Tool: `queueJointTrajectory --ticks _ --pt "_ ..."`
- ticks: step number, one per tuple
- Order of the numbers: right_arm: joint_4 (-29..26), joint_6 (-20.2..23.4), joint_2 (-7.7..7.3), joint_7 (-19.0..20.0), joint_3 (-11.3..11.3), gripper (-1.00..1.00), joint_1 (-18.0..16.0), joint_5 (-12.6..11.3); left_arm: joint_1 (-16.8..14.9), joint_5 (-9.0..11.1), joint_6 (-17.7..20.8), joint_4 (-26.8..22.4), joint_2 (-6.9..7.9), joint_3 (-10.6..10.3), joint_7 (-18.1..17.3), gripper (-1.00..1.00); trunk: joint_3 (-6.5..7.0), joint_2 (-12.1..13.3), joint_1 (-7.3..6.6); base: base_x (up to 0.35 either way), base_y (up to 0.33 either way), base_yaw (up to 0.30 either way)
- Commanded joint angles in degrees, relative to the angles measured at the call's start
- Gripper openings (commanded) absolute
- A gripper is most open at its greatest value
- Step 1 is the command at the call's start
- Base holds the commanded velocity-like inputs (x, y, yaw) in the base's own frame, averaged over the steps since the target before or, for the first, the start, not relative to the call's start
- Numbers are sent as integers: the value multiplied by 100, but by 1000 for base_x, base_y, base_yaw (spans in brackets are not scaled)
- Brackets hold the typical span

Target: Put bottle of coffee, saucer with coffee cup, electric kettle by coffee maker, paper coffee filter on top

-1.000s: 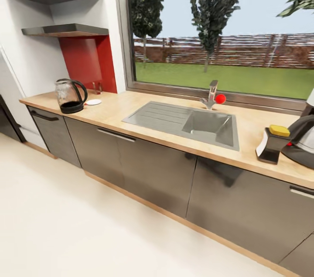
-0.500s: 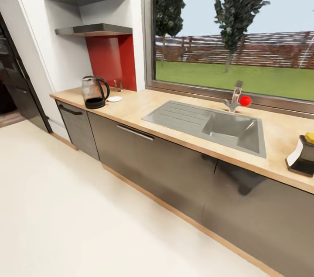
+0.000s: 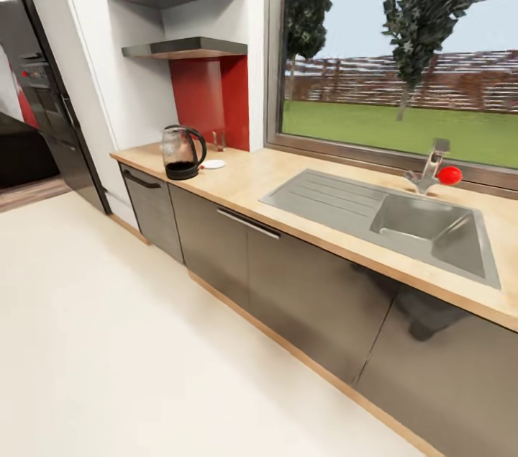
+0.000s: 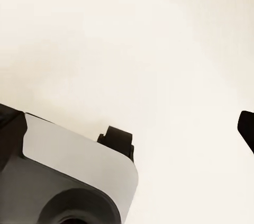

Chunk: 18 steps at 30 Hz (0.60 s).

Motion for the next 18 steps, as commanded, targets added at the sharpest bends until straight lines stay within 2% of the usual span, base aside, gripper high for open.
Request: queueJointTrajectory --ticks 1,18 --pt "-1 -18 0 23 -22 100 -2 25 -4 38 -33 1 1 -48 -6 100 -5 -3 1 41 22 249" --pt "0 -27 0 14 -18 100 0 30 -4 38 -33 1 1 -48 -6 100 -5 -3 1 7 3 265"
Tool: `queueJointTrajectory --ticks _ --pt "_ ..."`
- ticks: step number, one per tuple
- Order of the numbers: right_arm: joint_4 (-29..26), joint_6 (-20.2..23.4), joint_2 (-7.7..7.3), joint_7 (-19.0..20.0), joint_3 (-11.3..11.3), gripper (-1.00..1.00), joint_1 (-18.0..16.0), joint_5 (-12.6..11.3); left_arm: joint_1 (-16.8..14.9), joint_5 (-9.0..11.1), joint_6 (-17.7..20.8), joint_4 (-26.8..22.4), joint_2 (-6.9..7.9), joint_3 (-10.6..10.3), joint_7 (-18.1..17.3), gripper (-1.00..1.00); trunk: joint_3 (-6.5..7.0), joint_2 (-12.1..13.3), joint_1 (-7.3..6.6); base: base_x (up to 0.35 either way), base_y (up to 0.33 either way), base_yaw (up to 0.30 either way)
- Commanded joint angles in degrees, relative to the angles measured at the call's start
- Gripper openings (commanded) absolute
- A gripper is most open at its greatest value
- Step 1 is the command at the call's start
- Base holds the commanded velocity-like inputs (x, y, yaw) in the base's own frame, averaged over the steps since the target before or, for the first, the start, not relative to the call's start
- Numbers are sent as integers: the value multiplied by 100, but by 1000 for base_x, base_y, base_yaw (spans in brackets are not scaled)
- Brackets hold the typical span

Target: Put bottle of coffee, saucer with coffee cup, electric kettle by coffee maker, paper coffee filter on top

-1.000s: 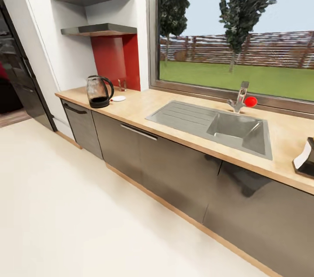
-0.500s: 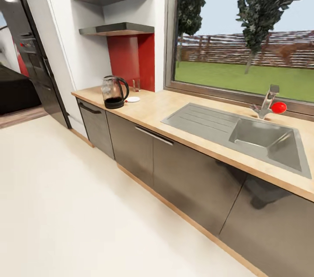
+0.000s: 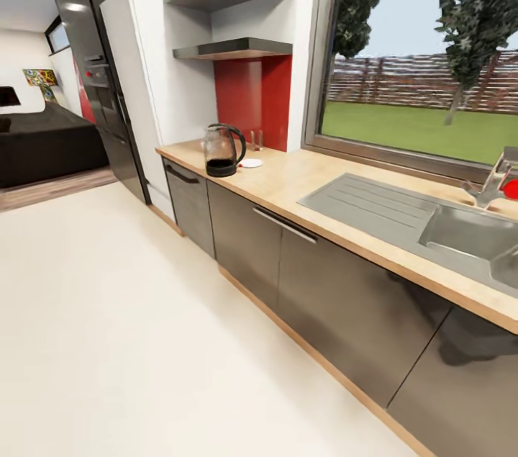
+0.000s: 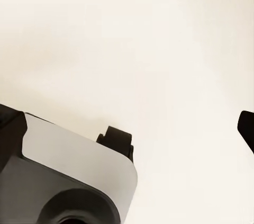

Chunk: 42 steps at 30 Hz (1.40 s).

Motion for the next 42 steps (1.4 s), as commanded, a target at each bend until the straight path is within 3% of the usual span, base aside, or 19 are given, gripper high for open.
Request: queueJointTrajectory --ticks 1,14,42 --pt "-1 -16 0 29 -20 100 -1 26 -4 38 -33 2 1 -49 -7 100 -5 -3 0 83 20 163" --pt "-1 -15 0 36 -17 100 -1 26 -4 38 -33 2 1 -49 -7 100 -5 -3 0 215 95 120" --pt "-1 -20 -2 44 -17 100 -1 26 -2 38 -33 2 1 -53 -7 100 -5 -3 0 38 3 247"
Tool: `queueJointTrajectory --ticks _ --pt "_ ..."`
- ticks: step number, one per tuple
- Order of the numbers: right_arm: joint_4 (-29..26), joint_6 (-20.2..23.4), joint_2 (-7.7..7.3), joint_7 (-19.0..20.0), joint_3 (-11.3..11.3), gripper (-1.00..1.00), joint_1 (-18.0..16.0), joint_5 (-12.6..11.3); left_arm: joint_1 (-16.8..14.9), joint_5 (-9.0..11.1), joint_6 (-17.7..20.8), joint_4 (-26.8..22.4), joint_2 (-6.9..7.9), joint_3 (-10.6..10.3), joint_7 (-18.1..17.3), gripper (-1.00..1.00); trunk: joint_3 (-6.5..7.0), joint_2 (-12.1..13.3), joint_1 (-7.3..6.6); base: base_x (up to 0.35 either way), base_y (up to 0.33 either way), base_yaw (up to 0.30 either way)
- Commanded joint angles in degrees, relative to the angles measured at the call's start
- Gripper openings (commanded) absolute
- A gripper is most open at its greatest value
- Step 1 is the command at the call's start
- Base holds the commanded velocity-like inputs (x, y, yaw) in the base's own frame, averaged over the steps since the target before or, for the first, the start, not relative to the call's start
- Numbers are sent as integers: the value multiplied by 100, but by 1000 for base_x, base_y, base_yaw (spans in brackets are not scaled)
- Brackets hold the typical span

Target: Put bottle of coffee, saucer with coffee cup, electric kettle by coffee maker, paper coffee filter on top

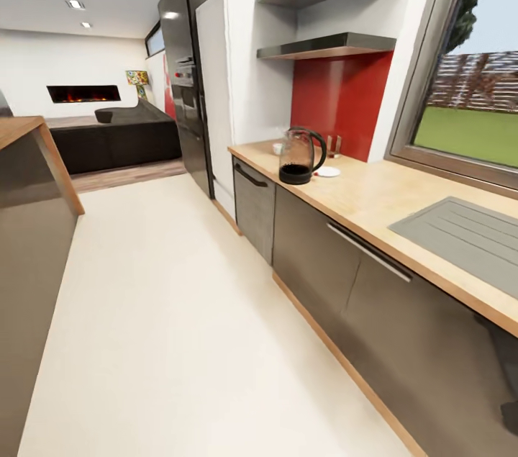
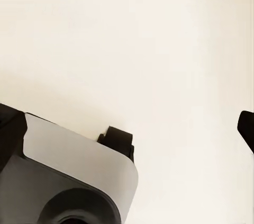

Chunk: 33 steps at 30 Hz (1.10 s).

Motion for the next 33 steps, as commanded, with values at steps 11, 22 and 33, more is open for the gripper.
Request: queueJointTrajectory --ticks 11,22,33 --pt "18 -40 -16 55 -4 100 6 63 -4 40 -33 0 1 -44 -7 100 -5 -2 2 305 1 20" --pt "18 -16 -8 57 -4 100 7 45 -5 40 -33 0 1 -44 -7 100 -5 -2 2 317 134 0" --pt "-1638 -14 599 70 19 100 -8 24 -6 40 -13 2 -89 -37 0 100 -5 -2 2 45 32 0"
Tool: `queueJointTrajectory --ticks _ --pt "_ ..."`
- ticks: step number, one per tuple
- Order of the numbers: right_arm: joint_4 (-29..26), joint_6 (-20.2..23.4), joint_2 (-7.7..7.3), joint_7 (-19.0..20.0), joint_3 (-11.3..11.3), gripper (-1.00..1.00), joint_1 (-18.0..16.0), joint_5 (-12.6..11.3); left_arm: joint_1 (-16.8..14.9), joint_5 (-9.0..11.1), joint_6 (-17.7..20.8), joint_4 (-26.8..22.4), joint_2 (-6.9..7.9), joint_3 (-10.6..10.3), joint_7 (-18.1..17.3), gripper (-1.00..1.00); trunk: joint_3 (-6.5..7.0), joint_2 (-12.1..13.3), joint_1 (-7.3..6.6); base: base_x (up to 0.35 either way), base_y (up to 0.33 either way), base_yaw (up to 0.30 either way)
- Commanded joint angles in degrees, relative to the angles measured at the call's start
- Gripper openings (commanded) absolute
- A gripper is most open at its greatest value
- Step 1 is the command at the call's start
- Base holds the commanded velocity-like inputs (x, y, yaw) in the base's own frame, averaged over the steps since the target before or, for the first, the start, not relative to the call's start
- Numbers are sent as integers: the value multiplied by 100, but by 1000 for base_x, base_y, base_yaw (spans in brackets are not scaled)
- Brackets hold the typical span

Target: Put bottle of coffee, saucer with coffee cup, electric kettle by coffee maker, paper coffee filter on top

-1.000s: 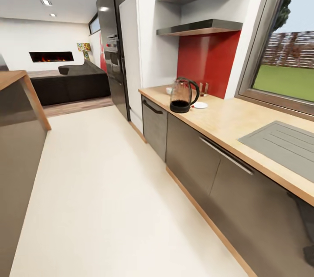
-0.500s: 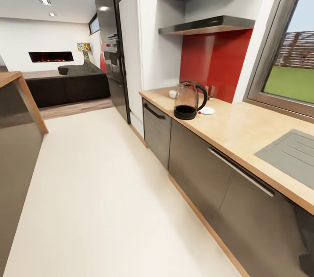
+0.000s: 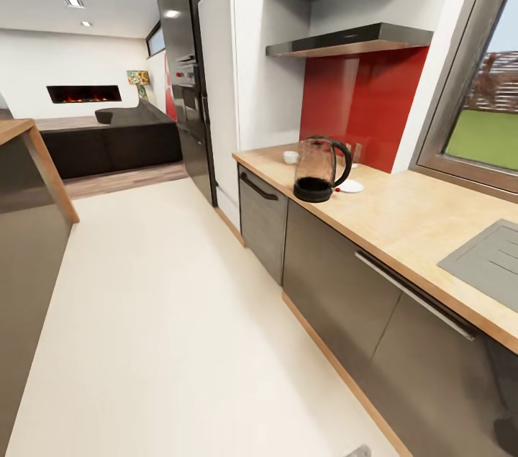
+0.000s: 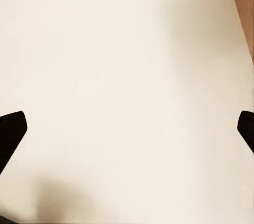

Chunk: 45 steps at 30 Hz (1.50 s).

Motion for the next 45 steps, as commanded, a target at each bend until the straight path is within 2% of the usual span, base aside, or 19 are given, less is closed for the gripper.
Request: queueJointTrajectory --ticks 1,4,5,12,18,22,25,26,27,32,34,35,36,37,38,41,42,43,45 --pt "-217 -11 51 22 -15 100 -2 36 -2 40 -32 1 -5 -46 -6 100 -6 -3 0 0 0 0" --pt "-825 47 173 27 -11 100 1 29 -2 40 -30 3 -18 -41 -6 100 -6 -3 0 0 0 0" --pt "-1203 168 233 29 -7 100 1 26 -2 40 -29 4 -23 -39 -4 100 -6 -3 0 0 0 0" --pt "-2350 839 474 38 95 100 -7 19 -2 40 -27 3 -33 -41 304 100 -6 -3 0 0 0 0" --pt "-3241 1300 564 31 852 100 -50 -23 -2 40 -27 -1 -75 -9 546 100 -6 -3 0 0 0 0" --pt "-3748 1706 586 27 1163 100 -211 -295 -2 40 -30 -2 -91 84 588 100 -6 -3 0 0 0 0" --pt "-4215 2308 593 25 1420 100 -589 -826 -2 40 -34 -2 -98 153 607 100 -6 -3 0 0 0 0" --pt "-4599 3061 593 24 1570 100 -1279 -1549 -2 40 -35 -3 -101 186 618 100 -6 -3 0 0 0 0" --pt "-4679 3317 593 24 1594 100 -1579 -1782 -2 40 -34 -3 -101 191 622 100 -6 -3 0 0 0 0" --pt "-4784 3935 589 16 1625 100 -2516 -2126 -1 40 -35 -3 -102 199 644 100 -6 -3 0 0 0 0" --pt "-4809 4557 559 0 1554 100 -3291 -2191 -2 40 -36 -3 -102 201 657 100 -6 -3 0 0 0 0" --pt "-4812 4677 550 -2 1508 100 -3438 -2195 -2 40 -36 -3 -102 201 658 100 -6 -3 0 0 0 0" --pt "-4817 4988 505 -11 1253 100 -3859 -2197 -2 40 -36 -3 -102 201 661 100 -6 -3 0 0 0 0" --pt "-4810 5377 326 -25 832 100 -4400 -2191 -1 40 -34 -3 -102 201 666 100 -6 -3 0 0 0 0" --pt "-4807 5691 108 -29 631 100 -4789 -2190 -2 40 -35 -3 -102 203 674 100 -6 -3 0 0 0 0" --pt "-4806 5951 -248 -26 526 100 -5074 -2193 -2 40 -35 -3 -102 207 720 100 -6 -3 0 0 0 0" --pt "-4800 6060 -550 -19 487 100 -5215 -2198 -2 40 -36 -3 -102 208 775 100 -6 -3 0 0 0 0" --pt "-4790 6099 -723 -12 473 100 -5282 -2204 -2 42 -36 -3 -102 208 804 100 -6 -3 0 0 0 0" --pt "-4717 6198 -1467 31 434 100 -5471 -2233 -2 41 -36 -3 -102 208 881 100 -6 -3 0 0 0 0"
